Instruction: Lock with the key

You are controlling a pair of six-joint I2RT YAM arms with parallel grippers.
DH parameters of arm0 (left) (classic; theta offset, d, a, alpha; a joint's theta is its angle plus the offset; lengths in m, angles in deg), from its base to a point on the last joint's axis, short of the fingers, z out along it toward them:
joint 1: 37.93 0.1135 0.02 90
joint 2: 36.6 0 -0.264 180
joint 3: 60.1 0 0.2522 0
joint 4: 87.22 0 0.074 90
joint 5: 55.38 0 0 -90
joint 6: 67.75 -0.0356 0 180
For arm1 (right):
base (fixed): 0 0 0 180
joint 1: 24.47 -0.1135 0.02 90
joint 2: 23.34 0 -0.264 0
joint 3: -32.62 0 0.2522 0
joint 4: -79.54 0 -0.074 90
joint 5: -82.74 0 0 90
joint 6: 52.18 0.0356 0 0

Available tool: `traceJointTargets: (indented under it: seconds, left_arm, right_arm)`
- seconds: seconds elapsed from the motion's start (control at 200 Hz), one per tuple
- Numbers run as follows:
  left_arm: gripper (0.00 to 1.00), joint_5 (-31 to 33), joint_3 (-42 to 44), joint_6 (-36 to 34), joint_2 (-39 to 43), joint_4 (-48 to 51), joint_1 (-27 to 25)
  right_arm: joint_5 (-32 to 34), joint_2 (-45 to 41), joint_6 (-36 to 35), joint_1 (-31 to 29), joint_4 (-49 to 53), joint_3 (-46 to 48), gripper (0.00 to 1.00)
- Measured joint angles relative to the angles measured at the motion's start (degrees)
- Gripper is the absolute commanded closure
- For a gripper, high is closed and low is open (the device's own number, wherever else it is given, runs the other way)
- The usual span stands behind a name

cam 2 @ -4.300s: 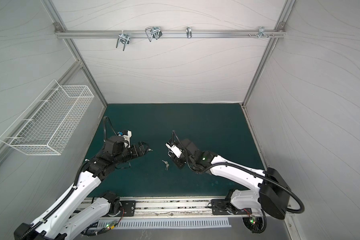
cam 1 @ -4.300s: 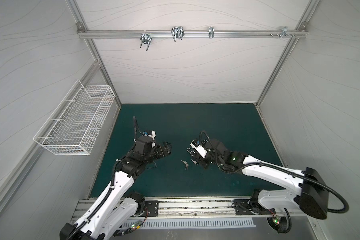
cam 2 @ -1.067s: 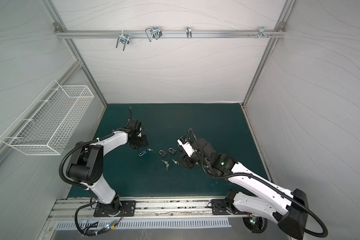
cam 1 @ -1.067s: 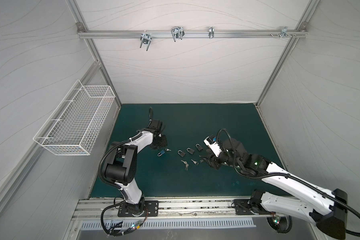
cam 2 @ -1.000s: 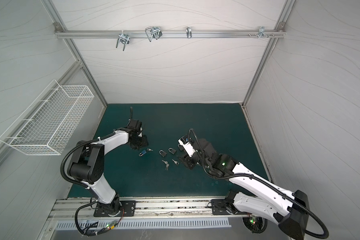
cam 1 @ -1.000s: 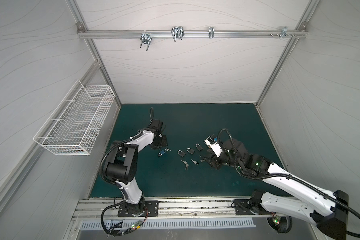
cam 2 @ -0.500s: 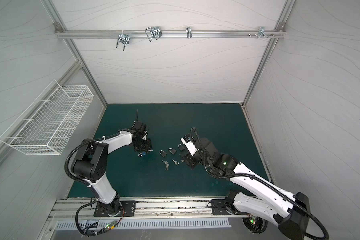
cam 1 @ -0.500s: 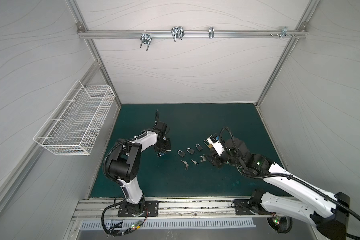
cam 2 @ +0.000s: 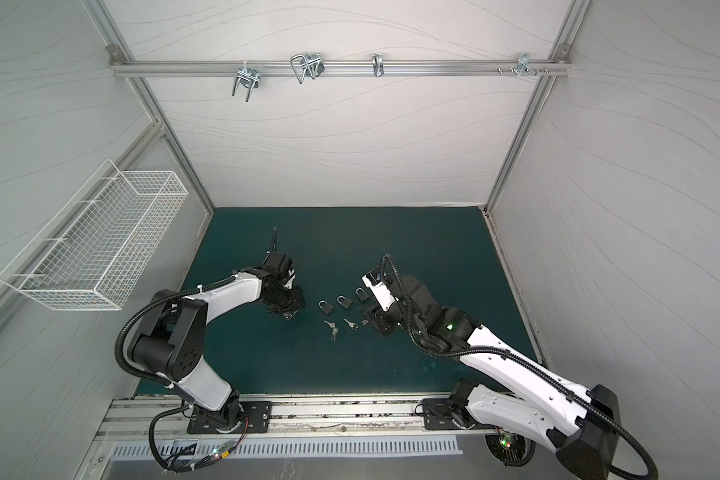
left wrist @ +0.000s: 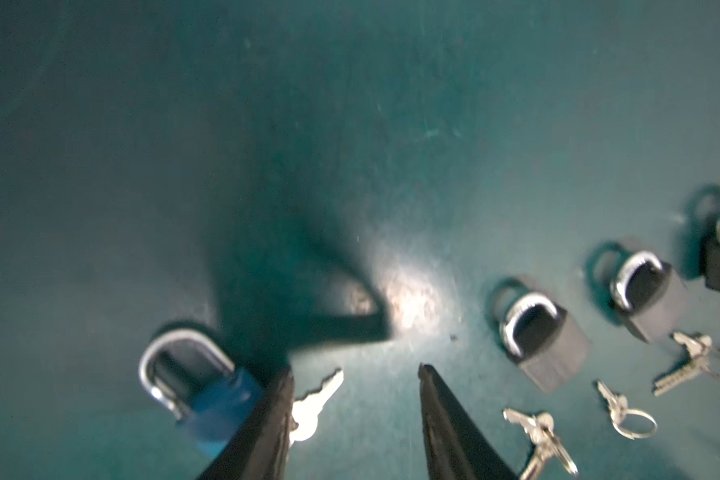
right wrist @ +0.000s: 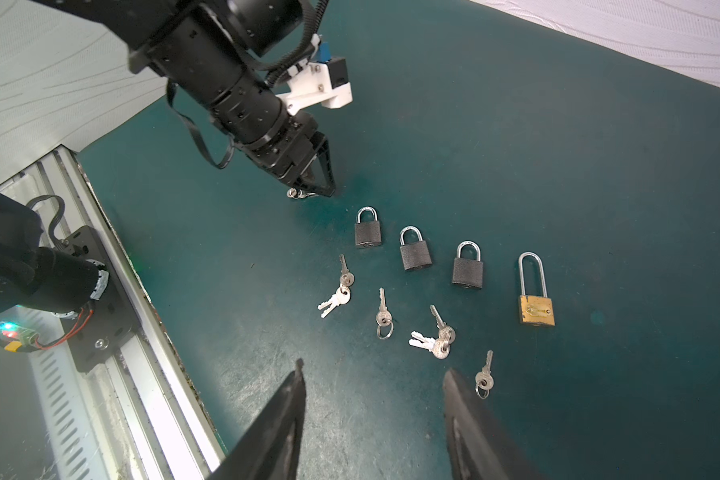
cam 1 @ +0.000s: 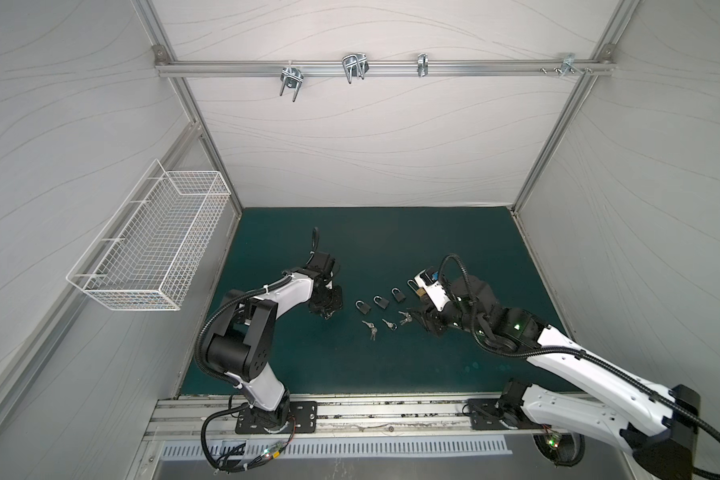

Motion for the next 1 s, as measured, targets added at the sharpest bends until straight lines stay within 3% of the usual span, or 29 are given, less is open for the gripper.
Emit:
traceJointTargets:
  seconds: [0.225, 0.375, 0.54, 0.735, 1.0]
  left_arm:
    - [0.41, -1.0, 0.5, 2.4, 11.8, -0.7, 1.4]
    - [0.28, -4.4, 2.1, 5.8, 21.4, -3.2, 8.9]
    - [0.24, -8.2, 5.9, 8.9, 30.9, -3.2, 19.5]
    - [0.24, -14.3, 7.8, 9.7, 38.2, -0.5, 31.0]
    - [0.24, -18.6, 9.6, 8.5, 39.0, 2.8, 34.9]
  right_arm:
    - [1.1, 6.6, 2.4, -2.3, -3.7, -0.2, 0.39]
    - [4.5, 19.9, 4.5, -8.7, -6.8, -4.4, 0.34]
    - [5.9, 37.3, 7.4, -13.4, -10.5, -14.9, 0.36]
    - [5.2, 54.8, 9.0, -14.5, -11.7, -28.8, 0.38]
    - [5.1, 70.0, 8.6, -14.3, -7.3, -47.2, 0.39]
